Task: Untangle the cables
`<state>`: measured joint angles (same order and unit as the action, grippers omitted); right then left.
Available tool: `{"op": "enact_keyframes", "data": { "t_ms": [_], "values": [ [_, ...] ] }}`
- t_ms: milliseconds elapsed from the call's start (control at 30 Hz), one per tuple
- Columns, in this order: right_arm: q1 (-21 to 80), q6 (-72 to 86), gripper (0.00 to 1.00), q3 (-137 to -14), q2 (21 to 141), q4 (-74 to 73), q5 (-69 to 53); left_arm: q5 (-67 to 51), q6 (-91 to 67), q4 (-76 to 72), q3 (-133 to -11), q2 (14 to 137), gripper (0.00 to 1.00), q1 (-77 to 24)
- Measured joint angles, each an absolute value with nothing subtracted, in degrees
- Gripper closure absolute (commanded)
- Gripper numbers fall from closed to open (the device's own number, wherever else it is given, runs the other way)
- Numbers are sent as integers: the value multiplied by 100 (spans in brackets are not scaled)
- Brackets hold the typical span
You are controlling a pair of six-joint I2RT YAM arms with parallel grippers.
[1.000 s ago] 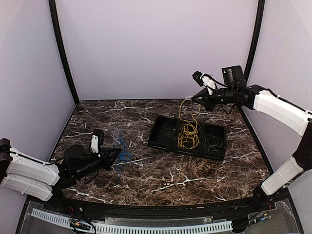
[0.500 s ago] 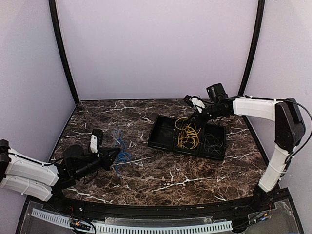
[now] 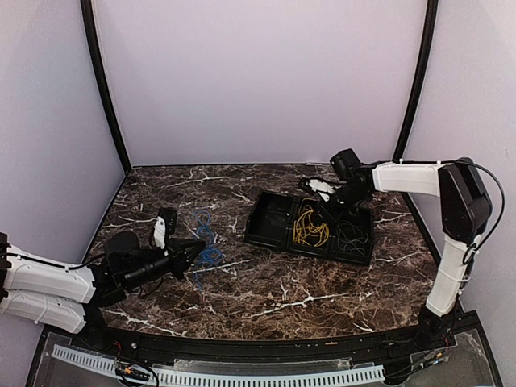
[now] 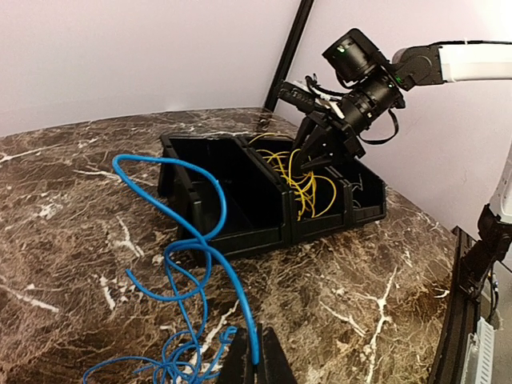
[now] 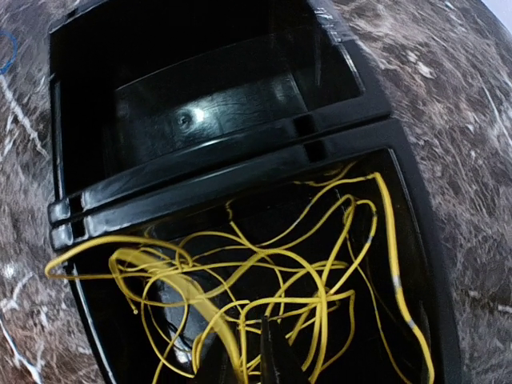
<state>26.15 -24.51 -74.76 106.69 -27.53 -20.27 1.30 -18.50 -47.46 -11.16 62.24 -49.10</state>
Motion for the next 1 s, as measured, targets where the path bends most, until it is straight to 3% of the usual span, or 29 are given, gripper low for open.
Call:
{"op": "enact_keyframes", "data": {
  "t_ms": [200,333,533,767,1000],
  "values": [
    [2794,-2724,50,-7811,10304,-3479,-1780,-521,-1588,-4480,-1566,6309,100,-4910],
    [3057,-3076,43,-8132,9725,-3907,-1822,-943,-1455,-4313,-1774,6320,100,-4910],
    [3647,-3135,41,-9015,9579,-4097,-2779,-1590,-1413,-4270,-1863,6530,100,-4910],
    [4130,-2491,36,-10377,10890,-4270,-4174,-2001,-1411,-4084,-2141,6751,100,-4915],
    [4495,-1951,36,-10617,11804,-4552,-4958,-2152,-1406,-3968,-2329,6777,100,-4921]
  ]
}}
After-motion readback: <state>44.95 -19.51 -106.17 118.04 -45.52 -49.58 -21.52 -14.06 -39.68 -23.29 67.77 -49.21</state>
